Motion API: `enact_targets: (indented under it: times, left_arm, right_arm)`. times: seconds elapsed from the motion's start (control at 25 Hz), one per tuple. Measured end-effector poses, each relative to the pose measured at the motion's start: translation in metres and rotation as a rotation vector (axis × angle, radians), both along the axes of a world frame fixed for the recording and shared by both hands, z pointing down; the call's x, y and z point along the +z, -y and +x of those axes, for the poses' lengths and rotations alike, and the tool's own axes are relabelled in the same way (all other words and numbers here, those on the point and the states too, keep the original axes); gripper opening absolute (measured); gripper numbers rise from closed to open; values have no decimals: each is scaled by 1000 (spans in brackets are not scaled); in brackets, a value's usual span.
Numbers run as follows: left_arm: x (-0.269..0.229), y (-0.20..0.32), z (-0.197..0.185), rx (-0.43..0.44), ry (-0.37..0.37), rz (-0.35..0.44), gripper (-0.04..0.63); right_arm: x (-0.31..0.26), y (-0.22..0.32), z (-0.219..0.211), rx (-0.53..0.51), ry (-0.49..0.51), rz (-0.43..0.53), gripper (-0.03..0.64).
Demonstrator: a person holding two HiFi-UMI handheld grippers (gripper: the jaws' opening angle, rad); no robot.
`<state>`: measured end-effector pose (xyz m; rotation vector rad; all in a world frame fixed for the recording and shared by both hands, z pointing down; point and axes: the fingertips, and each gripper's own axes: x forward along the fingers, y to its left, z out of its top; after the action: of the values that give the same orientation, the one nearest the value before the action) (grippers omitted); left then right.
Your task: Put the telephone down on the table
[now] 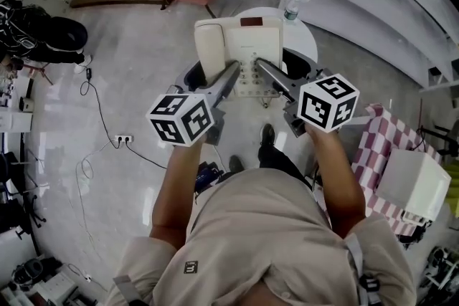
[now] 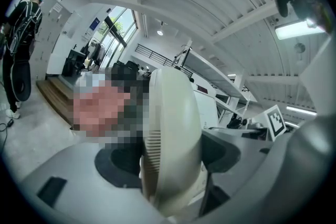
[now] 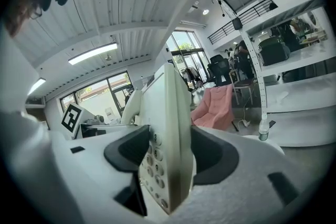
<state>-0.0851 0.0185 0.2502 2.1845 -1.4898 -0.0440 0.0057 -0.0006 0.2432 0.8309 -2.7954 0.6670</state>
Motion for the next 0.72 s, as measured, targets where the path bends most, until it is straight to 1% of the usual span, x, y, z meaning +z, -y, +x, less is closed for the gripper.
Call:
enact_targets:
  times: [0.72]
  left_arm:
    - [12, 91, -1, -156, 2, -34, 314]
  right_arm:
    - [12, 105, -5, -154, 4, -31, 235]
